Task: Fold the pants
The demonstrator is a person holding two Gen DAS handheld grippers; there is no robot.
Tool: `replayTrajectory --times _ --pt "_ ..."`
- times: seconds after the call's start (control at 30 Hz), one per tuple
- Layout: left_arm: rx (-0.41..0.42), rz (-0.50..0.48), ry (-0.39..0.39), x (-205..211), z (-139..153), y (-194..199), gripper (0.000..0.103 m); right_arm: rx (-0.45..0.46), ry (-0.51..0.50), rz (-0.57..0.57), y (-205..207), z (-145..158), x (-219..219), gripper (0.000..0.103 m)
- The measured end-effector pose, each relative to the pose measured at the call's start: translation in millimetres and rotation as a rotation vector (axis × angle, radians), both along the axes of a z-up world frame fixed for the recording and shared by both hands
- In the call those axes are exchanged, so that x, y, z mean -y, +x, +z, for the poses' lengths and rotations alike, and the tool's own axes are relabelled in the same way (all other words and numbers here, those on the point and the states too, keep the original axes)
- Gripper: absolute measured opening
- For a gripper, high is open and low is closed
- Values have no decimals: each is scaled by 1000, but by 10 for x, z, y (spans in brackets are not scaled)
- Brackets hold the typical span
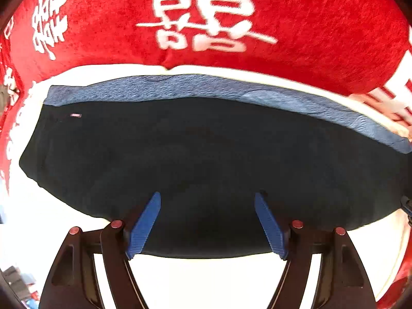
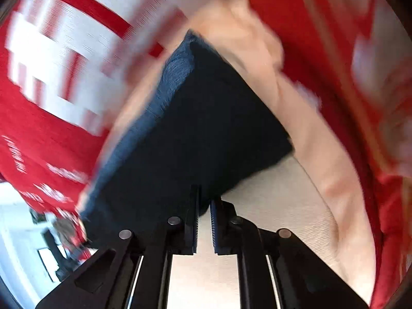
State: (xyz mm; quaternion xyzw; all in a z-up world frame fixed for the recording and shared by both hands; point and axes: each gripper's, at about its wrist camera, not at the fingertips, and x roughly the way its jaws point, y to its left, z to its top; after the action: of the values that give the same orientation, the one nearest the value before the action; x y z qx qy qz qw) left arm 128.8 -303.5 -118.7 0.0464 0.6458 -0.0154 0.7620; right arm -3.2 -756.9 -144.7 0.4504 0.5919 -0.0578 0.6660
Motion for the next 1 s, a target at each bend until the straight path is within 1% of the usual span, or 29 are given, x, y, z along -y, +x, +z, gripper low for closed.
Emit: replayTrajectory --times 0.03,0.07,0.1,0.13,0.17,0.23,0.3,0.37,0.4,0.43,0.47,0.53,0.6,0.63,0.7,0.8,0.83,0.87,0.93,1.0 --pt "7 -5 -11 -7 25 6 76 -3 2 -25 -18 27 21 24" --pt "32 -8 -18 35 60 10 76 -4 -18 -49 -36 105 34 28" --pt "64 -18 -10 102 72 9 76 -13 -73 -57 -49 243 24 30" --pt "78 -24 2 94 92 31 76 -7 -110 -55 -58 368 1 30" --pt "86 -19 8 92 86 76 76 18 -134 -43 -47 498 -47 30" --pt "80 13 -7 125 53 181 76 67 -172 40 65 711 -242 30" --pt "34 39 -37 177 -84 185 76 90 -198 175 355 789 -508 30" --pt "11 59 2 261 -232 155 76 94 -234 278 658 744 -770 38" --pt "-5 64 14 312 -318 97 76 88 -240 330 812 675 -918 48" --pt "18 73 14 336 -329 40 76 78 -247 371 917 605 -1027 51" --pt "54 80 22 355 -310 -13 76 65 -264 412 1010 534 -1139 51" --pt "69 79 16 375 -313 -87 77 40 -314 507 1149 399 -1322 51" --pt "74 97 7 339 -323 -124 83 18 -384 559 1149 329 -1292 51" --pt "68 109 4 318 -351 -113 88 9 -403 555 1170 293 -1252 51" --pt "52 130 -27 257 -376 -101 88 -5 -407 498 1199 298 -1122 51" --pt "45 116 -20 271 -358 -116 88 -86 -449 400 1244 337 -966 51" --pt "44 114 -19 271 -354 -105 88 -109 -455 379 1242 369 -954 53" --pt "41 119 -23 266 -351 -114 88 -114 -449 371 1249 389 -990 55" --pt "40 129 -34 268 -324 -148 88 -100 -443 401 1184 467 -1111 64" --pt "49 130 -32 268 -339 -162 88 -92 -480 473 1116 495 -1288 65"
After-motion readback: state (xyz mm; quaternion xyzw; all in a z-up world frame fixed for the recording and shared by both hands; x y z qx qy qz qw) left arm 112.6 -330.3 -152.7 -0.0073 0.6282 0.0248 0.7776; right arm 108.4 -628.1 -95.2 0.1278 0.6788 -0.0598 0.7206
